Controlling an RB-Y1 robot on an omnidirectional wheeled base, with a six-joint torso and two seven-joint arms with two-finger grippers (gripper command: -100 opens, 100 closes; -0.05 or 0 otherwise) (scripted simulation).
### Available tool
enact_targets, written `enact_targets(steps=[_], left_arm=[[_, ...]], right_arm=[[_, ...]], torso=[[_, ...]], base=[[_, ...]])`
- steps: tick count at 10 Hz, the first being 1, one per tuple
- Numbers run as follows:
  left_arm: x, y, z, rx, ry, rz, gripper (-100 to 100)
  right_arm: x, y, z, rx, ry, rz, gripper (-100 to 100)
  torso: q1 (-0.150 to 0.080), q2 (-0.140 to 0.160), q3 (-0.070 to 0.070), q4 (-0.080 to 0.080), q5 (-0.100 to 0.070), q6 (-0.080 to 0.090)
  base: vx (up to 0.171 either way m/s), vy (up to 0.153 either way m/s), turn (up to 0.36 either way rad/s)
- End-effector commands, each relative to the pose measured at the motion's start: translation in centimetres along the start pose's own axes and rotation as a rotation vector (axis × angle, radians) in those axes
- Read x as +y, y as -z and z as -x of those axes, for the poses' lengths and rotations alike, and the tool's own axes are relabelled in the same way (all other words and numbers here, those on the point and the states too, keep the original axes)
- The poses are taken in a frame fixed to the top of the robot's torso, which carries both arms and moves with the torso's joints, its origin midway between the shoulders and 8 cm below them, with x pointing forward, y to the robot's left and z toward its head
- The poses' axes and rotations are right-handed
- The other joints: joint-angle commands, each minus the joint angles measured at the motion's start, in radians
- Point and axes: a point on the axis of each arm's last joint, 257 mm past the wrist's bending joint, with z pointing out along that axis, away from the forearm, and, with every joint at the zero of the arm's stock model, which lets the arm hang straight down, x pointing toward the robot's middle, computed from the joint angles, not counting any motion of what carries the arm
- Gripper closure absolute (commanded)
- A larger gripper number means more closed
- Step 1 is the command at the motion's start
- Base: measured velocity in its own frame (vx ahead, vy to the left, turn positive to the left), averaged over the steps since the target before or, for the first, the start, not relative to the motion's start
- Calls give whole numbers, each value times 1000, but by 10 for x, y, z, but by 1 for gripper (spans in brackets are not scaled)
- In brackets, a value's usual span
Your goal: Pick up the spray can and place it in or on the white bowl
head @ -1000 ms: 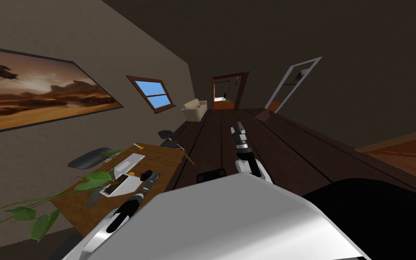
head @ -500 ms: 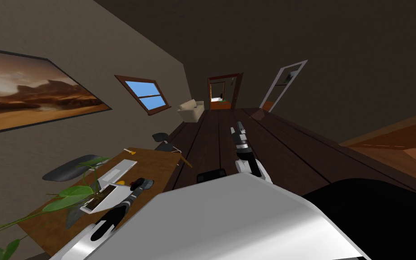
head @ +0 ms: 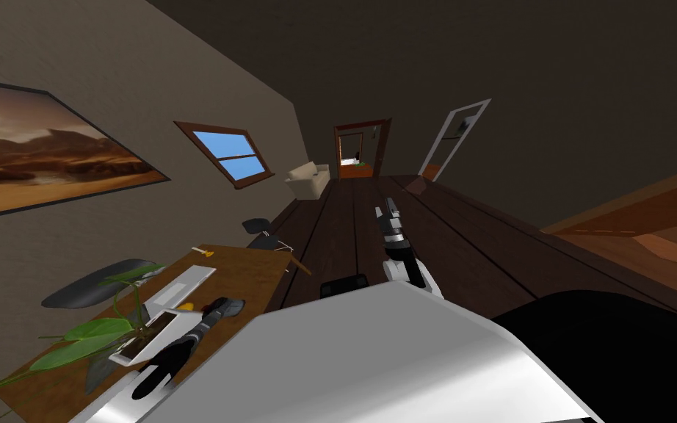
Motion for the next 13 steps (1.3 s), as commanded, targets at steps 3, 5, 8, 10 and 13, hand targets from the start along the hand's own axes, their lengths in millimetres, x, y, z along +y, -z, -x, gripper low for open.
enact_targets(steps=[3, 5, 8, 10, 13], left_arm=[[4, -6, -8, -1, 10, 10, -100], [6, -6, -9, 0, 9, 15, 100], [5, -7, -9, 0, 8, 12, 100], [2, -3, -4, -1, 4, 5, 100], [0, -1, -2, 0, 2, 3, 0]], right_arm=[[0, 0, 0, 0, 0, 0, 0], [0, 0, 0, 0, 0, 0, 0], [0, 0, 0, 0, 0, 0, 0], [0, 0, 0, 0, 0, 0, 0], [0, 0, 0, 0, 0, 0, 0]], torso=[[4, -1, -1, 0, 1, 0], [1, -1, 0, 0, 1, 2], [0, 0, 0, 0, 0, 1], [0, 0, 0, 0, 0, 1], [-3, 2, 1, 1, -1, 0]], base=[[19, 39, -60], [0, 4, 3], [0, 0, 0], [-5, -11, 36], [-11, -29, 34]])
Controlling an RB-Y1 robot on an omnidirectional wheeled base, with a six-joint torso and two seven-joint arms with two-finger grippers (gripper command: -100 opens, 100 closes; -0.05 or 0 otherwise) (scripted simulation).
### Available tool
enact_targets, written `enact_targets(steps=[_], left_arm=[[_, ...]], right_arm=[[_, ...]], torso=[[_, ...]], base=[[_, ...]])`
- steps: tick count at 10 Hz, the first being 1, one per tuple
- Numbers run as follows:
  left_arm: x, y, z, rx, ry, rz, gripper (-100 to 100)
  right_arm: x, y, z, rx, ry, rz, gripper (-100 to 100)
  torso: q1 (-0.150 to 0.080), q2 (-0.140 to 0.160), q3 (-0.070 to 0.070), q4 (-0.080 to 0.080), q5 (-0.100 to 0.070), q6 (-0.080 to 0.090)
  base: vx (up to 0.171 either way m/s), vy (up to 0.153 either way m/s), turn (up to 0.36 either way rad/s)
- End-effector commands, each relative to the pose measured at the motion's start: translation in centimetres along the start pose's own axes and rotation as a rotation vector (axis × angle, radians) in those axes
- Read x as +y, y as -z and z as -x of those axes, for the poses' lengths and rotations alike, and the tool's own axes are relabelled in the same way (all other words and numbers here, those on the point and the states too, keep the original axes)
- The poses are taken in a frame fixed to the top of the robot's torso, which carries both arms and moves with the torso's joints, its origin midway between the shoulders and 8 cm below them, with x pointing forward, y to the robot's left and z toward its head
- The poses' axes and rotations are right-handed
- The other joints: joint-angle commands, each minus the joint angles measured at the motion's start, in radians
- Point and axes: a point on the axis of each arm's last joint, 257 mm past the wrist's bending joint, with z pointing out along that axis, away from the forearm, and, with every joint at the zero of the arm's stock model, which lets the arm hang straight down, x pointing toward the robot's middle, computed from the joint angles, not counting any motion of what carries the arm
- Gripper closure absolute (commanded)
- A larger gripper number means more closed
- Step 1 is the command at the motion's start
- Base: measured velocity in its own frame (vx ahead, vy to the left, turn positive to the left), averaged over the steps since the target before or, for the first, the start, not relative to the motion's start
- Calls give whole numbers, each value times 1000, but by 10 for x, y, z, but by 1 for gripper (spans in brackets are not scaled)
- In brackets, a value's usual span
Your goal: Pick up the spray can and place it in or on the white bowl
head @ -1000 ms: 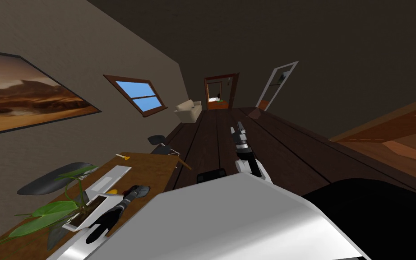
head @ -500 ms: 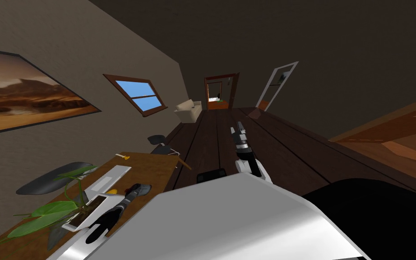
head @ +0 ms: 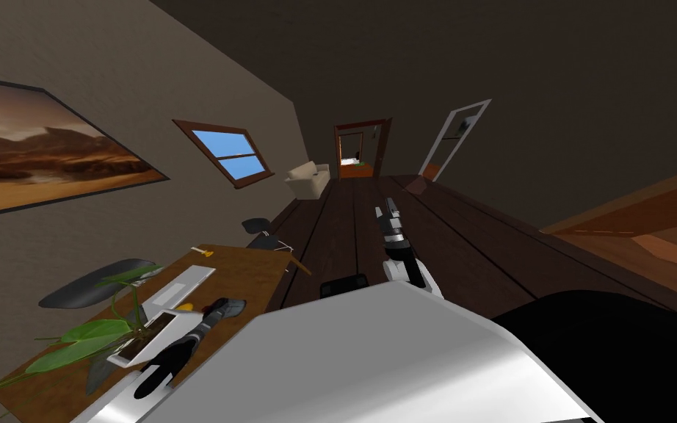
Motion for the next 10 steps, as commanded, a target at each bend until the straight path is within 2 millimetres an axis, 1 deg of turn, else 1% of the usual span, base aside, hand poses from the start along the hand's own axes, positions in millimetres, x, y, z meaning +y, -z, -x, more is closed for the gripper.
enact_targets(steps=[1, 3, 4, 6, 7, 10], left_arm=[[-2, 7, 6, 6, 5, -17, 100], [-3, 14, 17, 6, 5, -30, 100], [-3, 16, 23, 5, 5, -34, 100], [-6, 22, 35, 4, 1, -44, 100], [-9, 27, 48, 2, -5, -55, 100], [-19, 36, 70, 1, -19, -73, 100]], right_arm=[[0, 0, 0, 0, 0, 0, 0], [0, 0, 0, 0, 0, 0, 0], [0, 0, 0, 0, 0, 0, 0], [0, 0, 0, 0, 0, 0, 0], [0, 0, 0, 0, 0, 0, 0], [0, 0, 0, 0, 0, 0, 0]], torso=[[0, 0, 0, 0, 0, 0], [-8, 6, 4, 1, -2, -3], [-9, 7, 4, 2, -3, -2], [-3, 5, 3, 2, -3, -2], [-2, 5, 3, 2, -3, -2], [-2, 7, 4, 2, -4, -2]], base=[[-44, -73, 113], [-82, -120, 155], [-64, -56, 96], [-49, -1, 99], [-57, 8, 175], [-71, 22, 120]])
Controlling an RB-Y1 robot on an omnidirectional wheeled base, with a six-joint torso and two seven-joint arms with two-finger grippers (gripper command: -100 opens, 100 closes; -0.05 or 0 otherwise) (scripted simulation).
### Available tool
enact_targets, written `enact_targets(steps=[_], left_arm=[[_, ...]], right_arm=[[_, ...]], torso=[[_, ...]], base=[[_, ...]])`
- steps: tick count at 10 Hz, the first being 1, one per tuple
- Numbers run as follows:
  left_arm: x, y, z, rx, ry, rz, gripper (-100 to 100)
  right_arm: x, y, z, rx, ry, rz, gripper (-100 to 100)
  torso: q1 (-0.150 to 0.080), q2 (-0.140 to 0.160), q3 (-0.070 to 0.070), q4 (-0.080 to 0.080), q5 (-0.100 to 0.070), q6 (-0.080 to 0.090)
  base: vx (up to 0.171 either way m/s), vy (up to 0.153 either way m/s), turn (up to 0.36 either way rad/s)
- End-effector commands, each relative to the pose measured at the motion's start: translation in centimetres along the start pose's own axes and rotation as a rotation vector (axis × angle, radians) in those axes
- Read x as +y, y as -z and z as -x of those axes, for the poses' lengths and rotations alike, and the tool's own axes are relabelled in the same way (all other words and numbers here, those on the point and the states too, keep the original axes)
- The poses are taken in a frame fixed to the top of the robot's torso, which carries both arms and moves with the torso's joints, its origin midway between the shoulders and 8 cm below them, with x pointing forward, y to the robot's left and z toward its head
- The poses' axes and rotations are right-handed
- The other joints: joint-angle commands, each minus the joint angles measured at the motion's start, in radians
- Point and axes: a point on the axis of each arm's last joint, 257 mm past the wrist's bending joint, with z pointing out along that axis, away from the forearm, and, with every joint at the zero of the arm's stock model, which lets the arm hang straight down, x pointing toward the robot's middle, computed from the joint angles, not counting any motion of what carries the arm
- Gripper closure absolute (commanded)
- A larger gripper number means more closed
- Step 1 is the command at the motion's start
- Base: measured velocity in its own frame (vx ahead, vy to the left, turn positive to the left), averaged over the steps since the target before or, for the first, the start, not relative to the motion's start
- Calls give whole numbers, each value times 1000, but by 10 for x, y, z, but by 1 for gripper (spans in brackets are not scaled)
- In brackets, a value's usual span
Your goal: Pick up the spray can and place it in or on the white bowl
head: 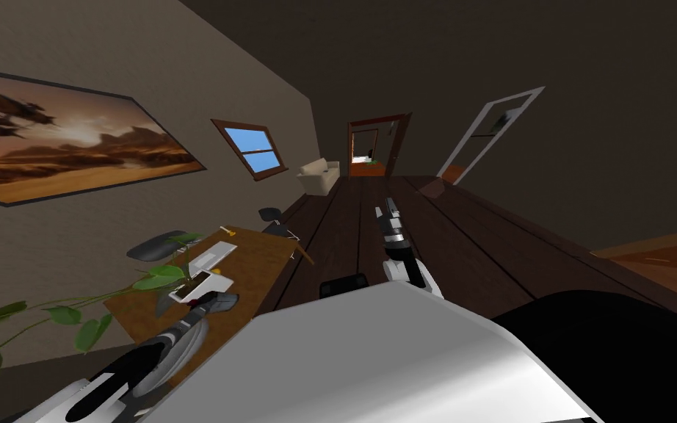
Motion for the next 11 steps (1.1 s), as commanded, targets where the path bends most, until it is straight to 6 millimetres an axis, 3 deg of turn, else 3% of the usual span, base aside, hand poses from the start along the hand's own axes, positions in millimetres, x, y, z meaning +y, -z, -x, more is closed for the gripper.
enact_targets(steps=[1, 11], left_arm=[[-8, 5, 14, 1, -10, -12, 100], [-77, 20, 73, 26, -106, -82, 100]], right_arm=[[0, 0, 0, 0, 0, 0, 0], [0, 0, 0, 0, 0, 0, 0]], torso=[[0, 0, 0, 0, 0, 0], [-1, 0, 0, 1, -3, 2]], base=[[-64, 34, 143], [-58, 64, 108]])
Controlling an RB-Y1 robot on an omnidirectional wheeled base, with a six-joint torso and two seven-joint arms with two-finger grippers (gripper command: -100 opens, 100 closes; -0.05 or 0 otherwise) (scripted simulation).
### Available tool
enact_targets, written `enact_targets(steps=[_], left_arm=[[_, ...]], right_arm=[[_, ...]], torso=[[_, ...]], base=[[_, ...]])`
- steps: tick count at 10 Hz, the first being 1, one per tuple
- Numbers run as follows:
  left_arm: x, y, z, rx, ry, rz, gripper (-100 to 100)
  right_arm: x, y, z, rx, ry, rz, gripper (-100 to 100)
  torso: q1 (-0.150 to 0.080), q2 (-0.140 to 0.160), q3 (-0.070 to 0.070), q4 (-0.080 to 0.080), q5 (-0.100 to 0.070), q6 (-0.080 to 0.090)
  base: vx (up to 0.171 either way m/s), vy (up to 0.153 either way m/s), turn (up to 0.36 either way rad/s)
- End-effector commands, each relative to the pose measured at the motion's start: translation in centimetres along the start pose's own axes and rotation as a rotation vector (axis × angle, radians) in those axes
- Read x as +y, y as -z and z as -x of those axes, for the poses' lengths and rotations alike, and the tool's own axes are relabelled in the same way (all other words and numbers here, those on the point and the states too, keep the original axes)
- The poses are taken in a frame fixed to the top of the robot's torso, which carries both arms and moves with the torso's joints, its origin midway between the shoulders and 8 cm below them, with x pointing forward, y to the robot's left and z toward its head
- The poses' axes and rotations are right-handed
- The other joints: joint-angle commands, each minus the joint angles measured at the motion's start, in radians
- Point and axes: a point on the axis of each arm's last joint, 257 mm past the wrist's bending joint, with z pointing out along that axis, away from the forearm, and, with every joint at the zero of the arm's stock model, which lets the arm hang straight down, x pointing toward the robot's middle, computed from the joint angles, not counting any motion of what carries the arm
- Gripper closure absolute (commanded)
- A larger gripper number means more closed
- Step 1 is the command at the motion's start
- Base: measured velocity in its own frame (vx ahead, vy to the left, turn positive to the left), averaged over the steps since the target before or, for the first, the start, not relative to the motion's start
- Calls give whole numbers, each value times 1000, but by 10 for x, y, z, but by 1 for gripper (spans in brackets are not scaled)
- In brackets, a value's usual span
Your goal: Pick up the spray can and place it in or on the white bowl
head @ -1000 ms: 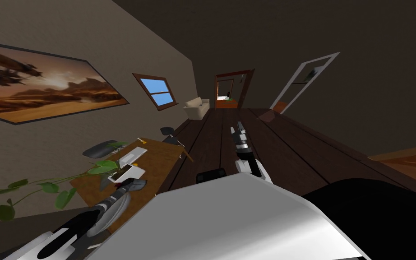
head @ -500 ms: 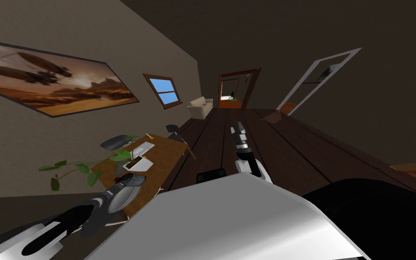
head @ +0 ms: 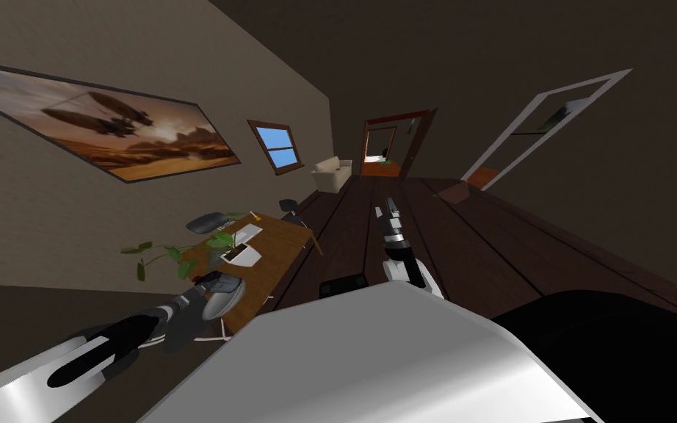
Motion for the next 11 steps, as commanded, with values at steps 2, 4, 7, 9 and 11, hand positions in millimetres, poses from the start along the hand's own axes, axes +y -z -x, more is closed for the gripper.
enact_targets(steps=[2, 4, 7, 9, 11], left_arm=[[-20, 0, 12, 7, -30, -17, 100], [-36, 0, 20, 12, -52, -29, 100], [-63, -1, 31, 18, -93, -50, 100], [-68, -1, 33, 18, -102, -54, 100], [-85, -1, 40, 18, -128, -66, 100]], right_arm=[[0, 0, 0, 0, 0, 0, 0], [0, 0, 0, 0, 0, 0, 0], [0, 0, 0, 0, 0, 0, 0], [0, 0, 0, 0, 0, 0, 0], [0, 0, 0, 0, 0, 0, 0]], torso=[[-1, 0, 0, 0, 0, 1], [-1, -1, 0, 0, -1, 1], [-3, 0, 0, 1, -2, 1], [-3, 0, 1, 1, -3, 1], [-5, -1, 0, 1, -3, 2]], base=[[-51, 82, 83], [-33, 86, 100], [-50, 88, 74], [-24, 87, 44], [-22, 69, 53]])
